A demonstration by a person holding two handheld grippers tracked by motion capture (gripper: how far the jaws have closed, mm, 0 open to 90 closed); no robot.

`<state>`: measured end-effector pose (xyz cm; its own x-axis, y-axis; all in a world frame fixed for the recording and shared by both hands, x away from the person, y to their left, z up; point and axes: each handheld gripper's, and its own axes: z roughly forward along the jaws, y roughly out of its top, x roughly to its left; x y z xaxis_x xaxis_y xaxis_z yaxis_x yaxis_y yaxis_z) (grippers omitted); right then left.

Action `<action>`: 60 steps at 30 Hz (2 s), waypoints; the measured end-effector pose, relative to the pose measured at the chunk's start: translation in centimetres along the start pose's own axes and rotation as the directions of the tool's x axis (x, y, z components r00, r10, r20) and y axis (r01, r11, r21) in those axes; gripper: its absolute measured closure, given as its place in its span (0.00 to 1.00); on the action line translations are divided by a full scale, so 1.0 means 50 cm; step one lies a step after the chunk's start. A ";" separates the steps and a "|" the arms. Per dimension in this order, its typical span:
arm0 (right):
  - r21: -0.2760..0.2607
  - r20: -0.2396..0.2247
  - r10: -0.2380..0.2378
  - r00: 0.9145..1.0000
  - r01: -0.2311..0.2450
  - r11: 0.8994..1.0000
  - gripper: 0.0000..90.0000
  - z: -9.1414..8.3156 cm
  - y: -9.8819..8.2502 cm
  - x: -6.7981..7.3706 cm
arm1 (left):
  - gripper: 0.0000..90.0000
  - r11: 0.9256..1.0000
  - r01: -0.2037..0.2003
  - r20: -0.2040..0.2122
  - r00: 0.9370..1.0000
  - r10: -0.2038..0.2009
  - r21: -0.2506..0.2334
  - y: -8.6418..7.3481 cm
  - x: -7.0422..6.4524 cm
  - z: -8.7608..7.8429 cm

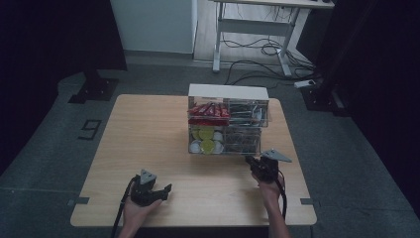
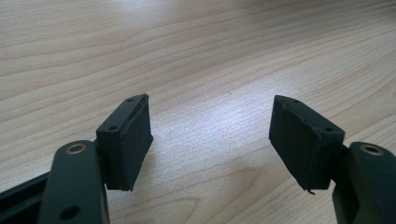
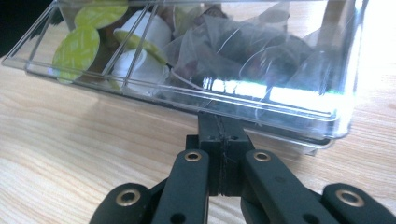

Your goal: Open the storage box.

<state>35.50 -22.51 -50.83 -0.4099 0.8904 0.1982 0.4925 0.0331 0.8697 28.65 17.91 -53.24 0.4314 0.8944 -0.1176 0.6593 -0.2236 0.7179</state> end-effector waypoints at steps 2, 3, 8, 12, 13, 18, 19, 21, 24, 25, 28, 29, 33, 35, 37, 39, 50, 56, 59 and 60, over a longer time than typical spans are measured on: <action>-0.008 0.001 0.007 1.000 -0.007 1.000 0.99 -0.003 0.002 -0.001 | 0.33 1.000 -0.001 0.001 1.000 0.001 0.002 -0.001 0.001 0.001; -0.011 0.001 0.008 1.000 -0.008 1.000 0.99 -0.004 0.003 -0.001 | 0.33 1.000 0.000 0.001 1.000 0.000 0.003 -0.001 0.001 0.001; -0.026 -0.008 0.007 1.000 -0.007 1.000 0.99 -0.005 0.014 0.001 | 0.33 1.000 0.011 -0.001 1.000 -0.011 0.006 -0.002 0.006 0.003; -0.038 -0.015 0.003 1.000 -0.004 0.999 0.99 -0.004 0.022 0.005 | 0.33 1.000 0.010 -0.003 1.000 -0.010 0.005 -0.002 0.005 0.003; -0.042 -0.017 0.002 1.000 -0.003 0.999 0.99 -0.004 0.025 0.006 | 0.33 1.000 0.009 -0.002 1.000 -0.009 0.005 -0.002 0.004 0.003; -0.059 -0.023 -0.005 1.000 0.004 0.998 0.99 -0.006 0.037 0.008 | 0.33 1.000 0.007 -0.004 1.000 -0.007 0.009 -0.003 0.004 0.005; -0.062 -0.023 -0.007 1.000 0.006 0.998 0.99 -0.006 0.040 0.008 | 0.33 1.000 0.010 -0.006 1.000 -0.010 0.008 -0.003 0.005 0.004; -0.074 -0.024 -0.007 1.000 0.005 0.997 0.99 -0.007 0.049 0.008 | 0.33 1.000 0.012 -0.008 1.000 -0.012 0.006 -0.004 0.006 0.003; -0.080 -0.026 -0.008 1.000 0.006 0.997 0.99 -0.008 0.055 0.007 | 0.33 1.000 0.013 -0.011 1.000 -0.013 0.005 -0.004 0.008 0.002; -0.083 -0.027 -0.009 1.000 0.007 0.997 0.99 -0.008 0.057 0.007 | 0.33 1.000 0.013 -0.012 1.000 -0.013 0.004 -0.004 0.009 0.001; -0.089 -0.028 -0.009 1.000 0.006 0.996 0.99 -0.008 0.061 0.007 | 0.33 1.000 0.015 -0.014 1.000 -0.015 0.004 -0.004 0.009 0.001; -0.091 -0.028 -0.010 1.000 0.007 0.996 0.99 -0.008 0.062 0.006 | 0.33 1.000 0.015 -0.014 1.000 -0.015 0.004 -0.004 0.009 0.001; -0.100 -0.027 -0.006 1.000 0.003 0.995 0.99 -0.009 0.070 0.002 | 0.33 1.000 0.016 -0.015 1.000 -0.016 0.005 -0.004 0.010 0.001; -0.106 -0.028 -0.003 1.000 0.000 0.994 0.99 -0.010 0.074 0.001 | 0.33 1.000 0.017 -0.016 1.000 -0.017 0.004 -0.004 0.010 0.000; -0.109 -0.028 -0.006 1.000 0.002 0.994 0.99 -0.010 0.076 0.001 | 0.33 1.000 0.019 -0.017 1.000 -0.019 0.003 -0.005 0.010 0.000; -0.112 -0.029 -0.005 1.000 0.001 0.994 0.99 -0.010 0.078 0.001 | 0.33 1.000 0.020 -0.018 1.000 -0.019 0.003 -0.005 0.010 -0.001; -0.138 -0.029 0.012 1.000 -0.016 0.990 0.99 -0.011 0.089 -0.005 | 0.33 1.000 0.019 -0.024 1.000 -0.019 -0.004 -0.004 0.011 -0.006; -0.151 -0.029 0.020 0.999 -0.025 0.988 0.99 -0.009 0.096 -0.010 | 0.33 1.000 0.021 -0.026 0.999 -0.021 -0.003 -0.004 0.011 -0.006; -0.171 -0.030 0.031 0.999 -0.035 0.985 0.99 -0.010 0.104 -0.010 | 0.33 1.000 0.018 -0.026 0.999 -0.018 0.000 -0.005 0.012 -0.007; -0.178 -0.031 0.033 0.999 -0.038 0.983 0.99 -0.011 0.106 -0.010 | 0.33 1.000 0.018 -0.027 0.999 -0.018 0.000 -0.005 0.012 -0.008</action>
<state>37.91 -23.04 -46.06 -0.4168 0.8766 0.2406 0.3629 -0.0823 0.9282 28.49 18.64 -53.24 0.4025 0.9086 -0.1120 0.6669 -0.2072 0.7158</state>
